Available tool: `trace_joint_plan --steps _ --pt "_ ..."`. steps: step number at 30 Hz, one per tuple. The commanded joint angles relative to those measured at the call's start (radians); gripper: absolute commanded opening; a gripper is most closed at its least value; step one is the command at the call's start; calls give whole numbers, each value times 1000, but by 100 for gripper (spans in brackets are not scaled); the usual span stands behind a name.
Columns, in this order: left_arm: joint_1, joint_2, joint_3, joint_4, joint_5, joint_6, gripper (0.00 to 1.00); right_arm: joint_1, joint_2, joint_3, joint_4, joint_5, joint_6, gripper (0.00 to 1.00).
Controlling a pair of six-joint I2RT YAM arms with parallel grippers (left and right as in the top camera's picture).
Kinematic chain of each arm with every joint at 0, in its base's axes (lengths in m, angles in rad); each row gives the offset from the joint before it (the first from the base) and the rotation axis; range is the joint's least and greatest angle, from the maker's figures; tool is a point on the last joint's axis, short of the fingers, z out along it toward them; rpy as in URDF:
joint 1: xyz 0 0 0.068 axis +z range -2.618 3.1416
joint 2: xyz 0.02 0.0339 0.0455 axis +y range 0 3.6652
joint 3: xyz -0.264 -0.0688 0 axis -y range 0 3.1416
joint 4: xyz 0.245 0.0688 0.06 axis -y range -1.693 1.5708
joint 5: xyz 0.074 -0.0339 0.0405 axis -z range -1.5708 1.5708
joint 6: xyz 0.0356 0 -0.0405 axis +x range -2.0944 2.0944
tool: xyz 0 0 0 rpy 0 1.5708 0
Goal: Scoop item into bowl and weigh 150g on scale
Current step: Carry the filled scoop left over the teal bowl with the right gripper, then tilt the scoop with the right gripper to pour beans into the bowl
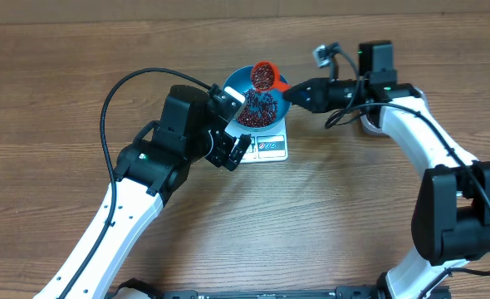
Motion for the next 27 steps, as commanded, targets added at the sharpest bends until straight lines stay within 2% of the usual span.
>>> trace_joint_plan --steps 1,9,17,27 --pt "3 -21 -1 3 14 19 100 35 2 21 6 97 -103 4" --pt "3 -21 -1 3 14 19 100 90 -6 21 5 241 -238 4" --pt "3 -21 -1 3 14 19 100 134 -43 21 -5 368 -435 4" --pt "3 -21 -1 3 14 19 100 156 -135 21 -42 495 -560 3"
